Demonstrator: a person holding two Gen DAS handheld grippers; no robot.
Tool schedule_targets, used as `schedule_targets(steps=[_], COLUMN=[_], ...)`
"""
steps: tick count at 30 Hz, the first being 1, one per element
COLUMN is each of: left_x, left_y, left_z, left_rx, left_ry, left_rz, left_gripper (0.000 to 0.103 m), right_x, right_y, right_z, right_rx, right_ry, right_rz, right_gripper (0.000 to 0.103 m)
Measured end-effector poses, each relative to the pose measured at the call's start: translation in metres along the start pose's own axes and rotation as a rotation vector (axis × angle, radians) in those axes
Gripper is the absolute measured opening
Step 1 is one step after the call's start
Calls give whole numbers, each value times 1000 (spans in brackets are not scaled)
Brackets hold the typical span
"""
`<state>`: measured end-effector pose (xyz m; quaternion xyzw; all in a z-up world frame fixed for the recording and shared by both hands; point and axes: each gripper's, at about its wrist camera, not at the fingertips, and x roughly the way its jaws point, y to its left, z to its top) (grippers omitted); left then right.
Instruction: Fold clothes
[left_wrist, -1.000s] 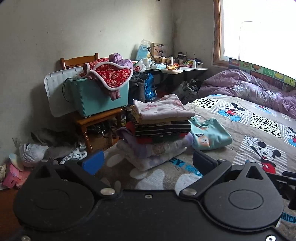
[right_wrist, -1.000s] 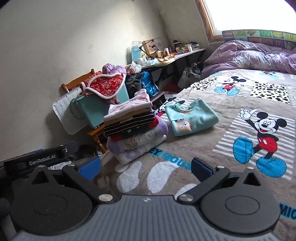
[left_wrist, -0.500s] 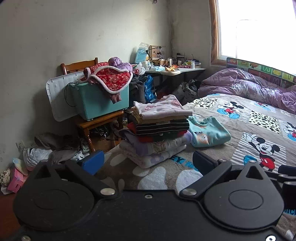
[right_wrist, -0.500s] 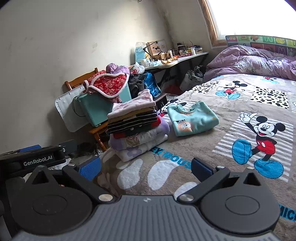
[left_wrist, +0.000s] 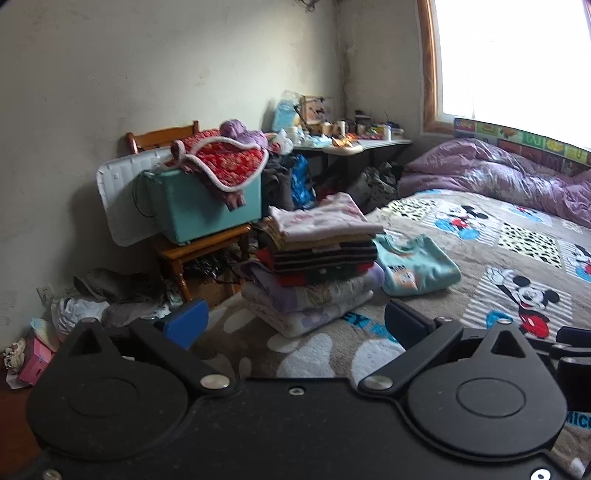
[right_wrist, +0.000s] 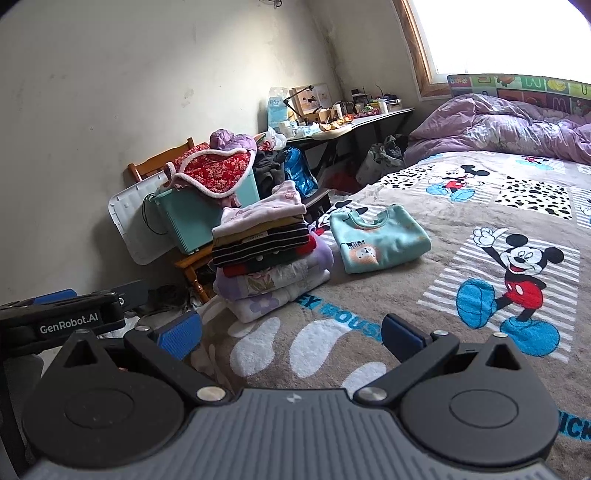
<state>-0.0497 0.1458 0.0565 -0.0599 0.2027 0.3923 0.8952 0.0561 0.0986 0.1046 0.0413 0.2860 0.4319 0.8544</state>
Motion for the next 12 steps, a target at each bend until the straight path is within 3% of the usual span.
schedule_targets(steps=[12], left_x=[1], left_y=[3], left_z=[3], left_rx=[-2], left_ry=[-17], left_rz=[1], left_gripper=[103], right_x=[9], right_y=[13], right_z=[9], right_rx=[-18], right_ry=[-6], right_rz=[34], right_gripper=[103])
